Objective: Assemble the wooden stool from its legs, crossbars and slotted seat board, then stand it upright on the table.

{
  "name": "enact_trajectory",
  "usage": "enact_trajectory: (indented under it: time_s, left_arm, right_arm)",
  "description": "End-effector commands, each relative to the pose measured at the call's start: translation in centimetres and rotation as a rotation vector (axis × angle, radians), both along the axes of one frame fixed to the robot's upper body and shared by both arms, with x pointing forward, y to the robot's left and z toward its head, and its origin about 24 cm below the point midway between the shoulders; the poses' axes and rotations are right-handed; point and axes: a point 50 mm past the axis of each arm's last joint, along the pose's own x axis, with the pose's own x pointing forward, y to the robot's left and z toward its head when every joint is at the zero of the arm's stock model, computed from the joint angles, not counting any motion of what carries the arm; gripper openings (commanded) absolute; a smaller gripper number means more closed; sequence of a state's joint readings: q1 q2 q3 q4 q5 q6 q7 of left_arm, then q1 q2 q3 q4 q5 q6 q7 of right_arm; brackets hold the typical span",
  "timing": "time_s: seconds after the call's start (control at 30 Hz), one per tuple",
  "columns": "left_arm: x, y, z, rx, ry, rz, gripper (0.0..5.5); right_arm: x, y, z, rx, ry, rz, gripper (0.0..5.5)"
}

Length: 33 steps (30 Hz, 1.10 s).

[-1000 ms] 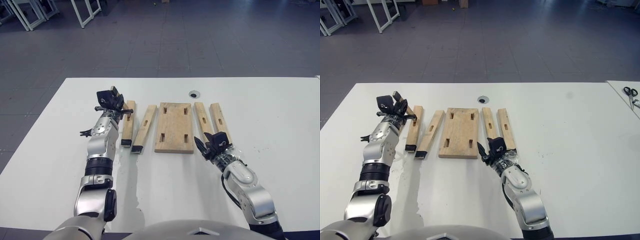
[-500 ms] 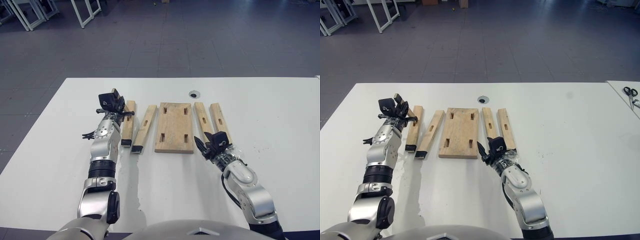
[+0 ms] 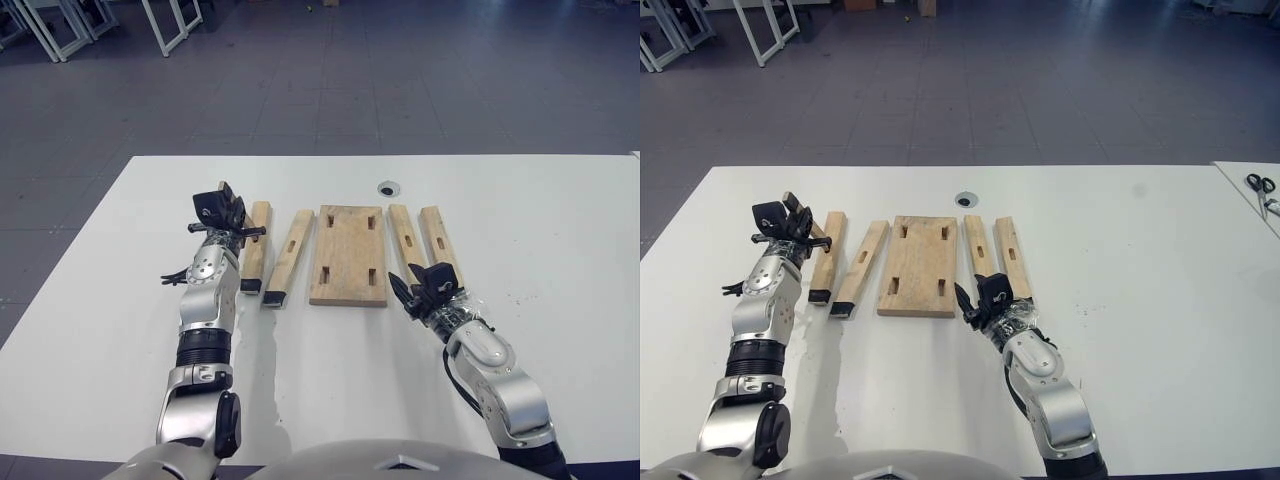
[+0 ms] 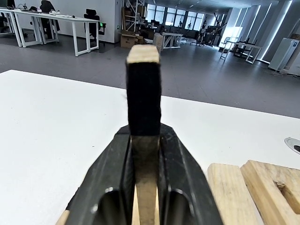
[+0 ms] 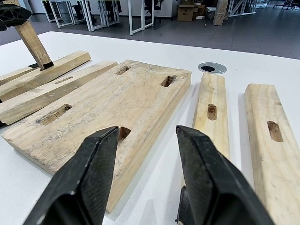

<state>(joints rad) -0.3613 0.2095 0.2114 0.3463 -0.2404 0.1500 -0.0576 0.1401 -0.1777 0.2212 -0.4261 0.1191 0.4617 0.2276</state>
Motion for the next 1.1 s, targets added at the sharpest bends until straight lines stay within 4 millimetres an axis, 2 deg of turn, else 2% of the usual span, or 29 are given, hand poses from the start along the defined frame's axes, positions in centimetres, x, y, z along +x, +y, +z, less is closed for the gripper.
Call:
enact_trajectory:
  time_s: [0.03, 0.13, 0.27, 0.43, 0.57, 0.7, 0.87, 0.97, 1.1]
  left_arm:
    - [-1.3, -0.4, -2.6, 0.042, 0.113, 0.014, 0.41]
    - [-2.3, -0.7, -4.4, 0.071, 0.178, 0.020, 0.41]
    - [-3.3, 0.1, -7.3, 0.055, 0.317, 0.059, 0.41]
    - [-6.4, 0.9, -11.4, 0.113, 0.534, 0.092, 0.41]
    - [-8.0, 0.1, -12.2, 0.084, 0.535, 0.089, 0.41]
    - [-7.7, -0.4, -10.4, 0.005, 0.412, 0.091, 0.41]
    - [-6.3, -0.6, -5.0, 0.018, 0.250, 0.063, 0.41]
    - [-6.3, -0.9, -2.3, 0.018, 0.193, 0.059, 0.41]
    - [-6.9, -2.2, -1.4, 0.028, 0.164, 0.022, 0.41]
  right_arm:
    - [0.1, 0.0, 0.1, -0.010, 0.003, -0.002, 2.22]
    - [0.1, 0.0, 0.1, -0.010, 0.003, -0.003, 2.22]
    - [0.1, 0.0, 0.1, -0.011, 0.002, -0.001, 2.22]
    - [0.1, 0.0, 0.2, -0.011, -0.001, 0.002, 2.22]
    - [0.2, -0.1, 0.2, -0.009, 0.000, -0.001, 2.22]
    - [0.3, -0.1, 0.3, -0.011, -0.003, -0.001, 2.22]
    - [0.2, -0.2, 0.2, -0.015, -0.005, -0.011, 2.22]
    - [0.3, -0.1, 0.2, -0.015, -0.008, -0.011, 2.22]
    - [0.4, -0.2, 0.2, -0.015, -0.014, -0.013, 2.22]
